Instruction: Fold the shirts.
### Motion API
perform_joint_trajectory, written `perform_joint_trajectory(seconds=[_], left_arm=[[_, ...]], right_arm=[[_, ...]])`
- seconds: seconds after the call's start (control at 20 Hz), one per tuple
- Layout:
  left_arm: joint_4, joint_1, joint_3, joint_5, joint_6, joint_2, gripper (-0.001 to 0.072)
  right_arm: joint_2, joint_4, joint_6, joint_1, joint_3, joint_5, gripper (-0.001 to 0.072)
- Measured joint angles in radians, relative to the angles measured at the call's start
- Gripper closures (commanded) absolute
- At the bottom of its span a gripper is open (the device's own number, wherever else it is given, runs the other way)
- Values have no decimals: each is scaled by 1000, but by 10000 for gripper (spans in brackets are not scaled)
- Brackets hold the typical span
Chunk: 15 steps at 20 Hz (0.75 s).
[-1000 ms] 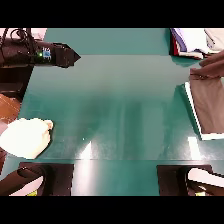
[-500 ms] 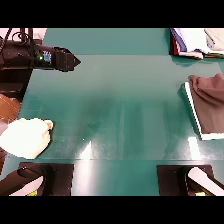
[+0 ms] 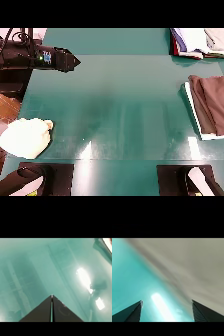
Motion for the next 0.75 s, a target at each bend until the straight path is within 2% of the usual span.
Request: perform_joint_trajectory(seconds=[0.25,0.3,0.4,0.45,0.75], left_arm=[[13,0,0,15,0,0,682],[13,0,0,25,0,0,681],[14,0,0,44,0,0,682],[14,0,0,53,0,0,682],[15,0,0,117,0,0,682]], right_arm=[[30,81,-11,285,-9,-76,43],[32,89,-13,349,-10,-96,158],[34,94,-14,463,-11,-143,534],[35,97,-14,510,-11,-162,686],[36,103,-15,668,-11,-220,693]])
